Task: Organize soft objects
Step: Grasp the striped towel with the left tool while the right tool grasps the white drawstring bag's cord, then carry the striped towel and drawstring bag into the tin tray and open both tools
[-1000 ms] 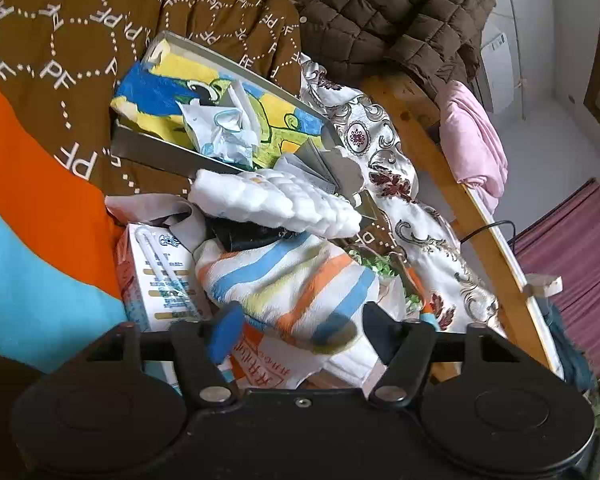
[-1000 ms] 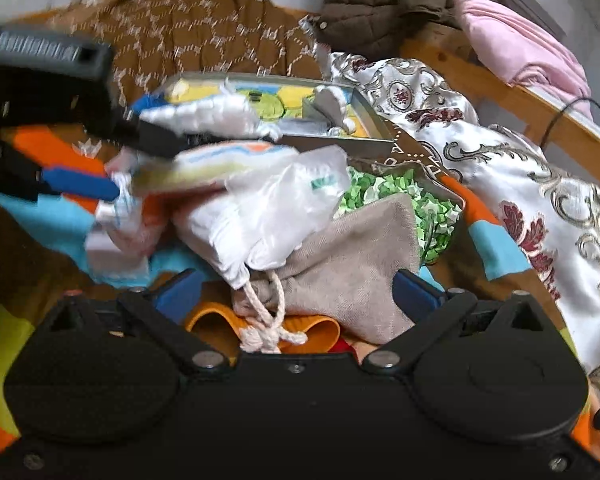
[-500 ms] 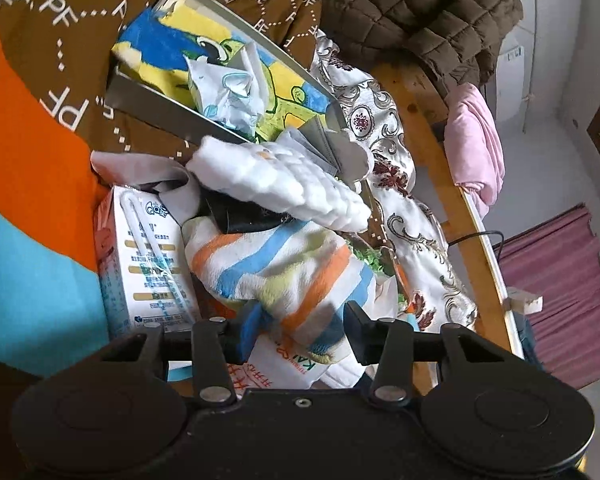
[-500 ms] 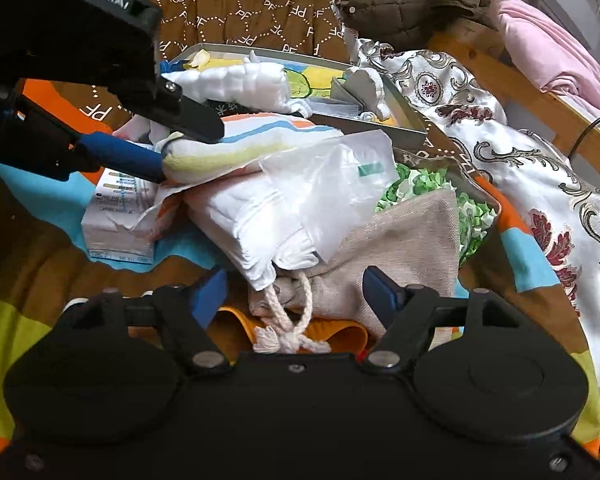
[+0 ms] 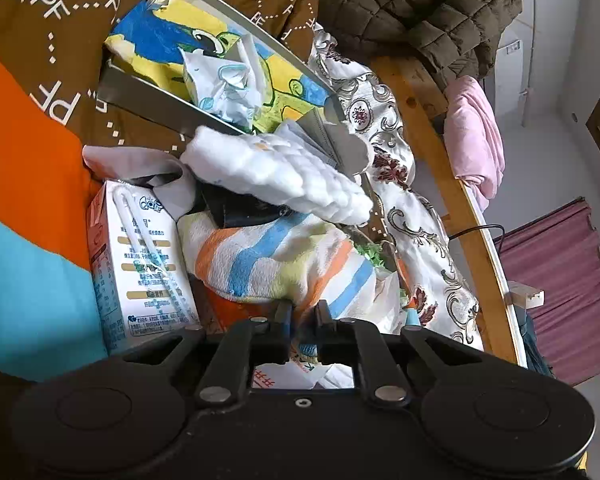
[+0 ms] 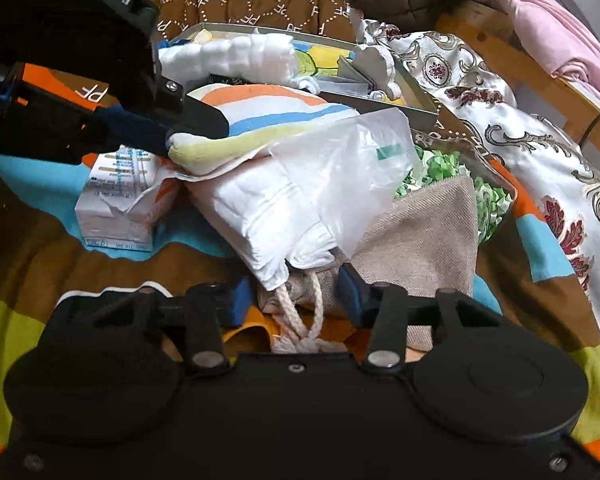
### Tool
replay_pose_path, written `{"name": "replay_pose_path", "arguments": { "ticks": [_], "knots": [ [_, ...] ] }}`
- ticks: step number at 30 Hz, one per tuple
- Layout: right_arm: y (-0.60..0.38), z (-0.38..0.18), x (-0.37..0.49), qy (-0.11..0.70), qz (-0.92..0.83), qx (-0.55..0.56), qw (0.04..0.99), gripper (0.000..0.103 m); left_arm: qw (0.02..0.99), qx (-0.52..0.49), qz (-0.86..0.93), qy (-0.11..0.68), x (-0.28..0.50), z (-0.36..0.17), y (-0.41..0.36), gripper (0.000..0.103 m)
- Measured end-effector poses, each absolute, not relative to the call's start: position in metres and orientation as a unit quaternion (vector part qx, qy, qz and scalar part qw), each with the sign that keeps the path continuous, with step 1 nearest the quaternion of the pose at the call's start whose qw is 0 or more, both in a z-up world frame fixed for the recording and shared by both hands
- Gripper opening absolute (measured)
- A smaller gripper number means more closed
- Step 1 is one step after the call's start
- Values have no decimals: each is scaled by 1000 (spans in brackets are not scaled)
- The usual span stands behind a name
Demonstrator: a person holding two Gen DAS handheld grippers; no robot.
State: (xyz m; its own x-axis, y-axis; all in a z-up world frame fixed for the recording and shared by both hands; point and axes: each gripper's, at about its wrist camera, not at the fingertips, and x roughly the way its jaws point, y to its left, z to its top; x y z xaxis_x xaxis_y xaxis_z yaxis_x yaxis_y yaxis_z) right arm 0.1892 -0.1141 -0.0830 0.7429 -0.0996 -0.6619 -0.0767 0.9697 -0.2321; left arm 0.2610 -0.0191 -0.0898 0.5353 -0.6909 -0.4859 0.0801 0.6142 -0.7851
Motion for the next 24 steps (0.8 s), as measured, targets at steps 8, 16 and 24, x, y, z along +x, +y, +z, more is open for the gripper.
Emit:
{"name": "replay_pose_path", "arguments": {
  "ticks": [8,16,24],
  "knots": [
    [-116,-78,187,358,-37,-142,922,14,810,-349,-245,402,251,-68,-25,9],
    [-122,-66,171,322,-64,-142,934,8,829,-332,-243,377,228,-41,-29,8],
    [-121,-59,163,299,-77,-143,940,7,840,-318,-246,364,203,-24,-29,8]
  ]
}}
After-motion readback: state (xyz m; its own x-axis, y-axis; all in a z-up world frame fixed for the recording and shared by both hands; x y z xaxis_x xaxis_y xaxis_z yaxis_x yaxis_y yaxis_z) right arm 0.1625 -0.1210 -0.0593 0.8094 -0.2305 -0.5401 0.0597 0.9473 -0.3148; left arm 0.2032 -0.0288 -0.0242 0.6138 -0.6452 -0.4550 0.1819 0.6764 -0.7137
